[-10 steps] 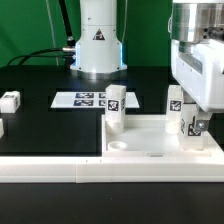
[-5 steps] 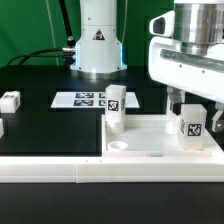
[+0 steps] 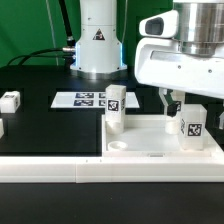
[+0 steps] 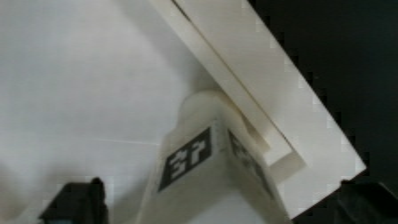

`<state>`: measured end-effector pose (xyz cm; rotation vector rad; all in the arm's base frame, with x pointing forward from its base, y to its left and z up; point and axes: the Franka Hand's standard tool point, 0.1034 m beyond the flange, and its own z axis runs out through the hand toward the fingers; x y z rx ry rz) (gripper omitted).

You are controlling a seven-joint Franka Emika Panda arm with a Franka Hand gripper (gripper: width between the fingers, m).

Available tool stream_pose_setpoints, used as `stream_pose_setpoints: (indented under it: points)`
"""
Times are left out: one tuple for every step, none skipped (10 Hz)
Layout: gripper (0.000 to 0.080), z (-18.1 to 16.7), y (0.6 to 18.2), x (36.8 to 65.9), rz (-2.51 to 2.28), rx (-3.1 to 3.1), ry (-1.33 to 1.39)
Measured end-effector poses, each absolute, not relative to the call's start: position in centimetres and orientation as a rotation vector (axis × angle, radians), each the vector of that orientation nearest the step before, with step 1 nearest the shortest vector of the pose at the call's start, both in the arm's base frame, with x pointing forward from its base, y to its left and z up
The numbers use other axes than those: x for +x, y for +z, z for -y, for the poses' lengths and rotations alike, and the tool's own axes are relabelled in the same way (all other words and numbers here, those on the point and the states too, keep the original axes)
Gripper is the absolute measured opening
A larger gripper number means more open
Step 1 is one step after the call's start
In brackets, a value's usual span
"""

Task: Assemble square table

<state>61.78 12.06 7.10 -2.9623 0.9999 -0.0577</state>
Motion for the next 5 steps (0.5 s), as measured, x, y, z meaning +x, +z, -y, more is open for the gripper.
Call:
stream_pose_setpoints:
  points:
    - [0.0649, -12.00, 7.11, 61.90, -0.862, -3.005, -0.074]
    - [0.0649, -12.00, 7.10, 61.94, -0.663, -3.065, -0.087]
    - [0.0649, -12.04, 7.09, 61.93, -0.521, -3.097, -0.087]
    - [0.0649, -12.00, 7.09, 61.94, -0.402, -3.123, -0.089]
    - [0.0649, -11.88, 7.10, 61.96, -0.274, -3.152, -0.092]
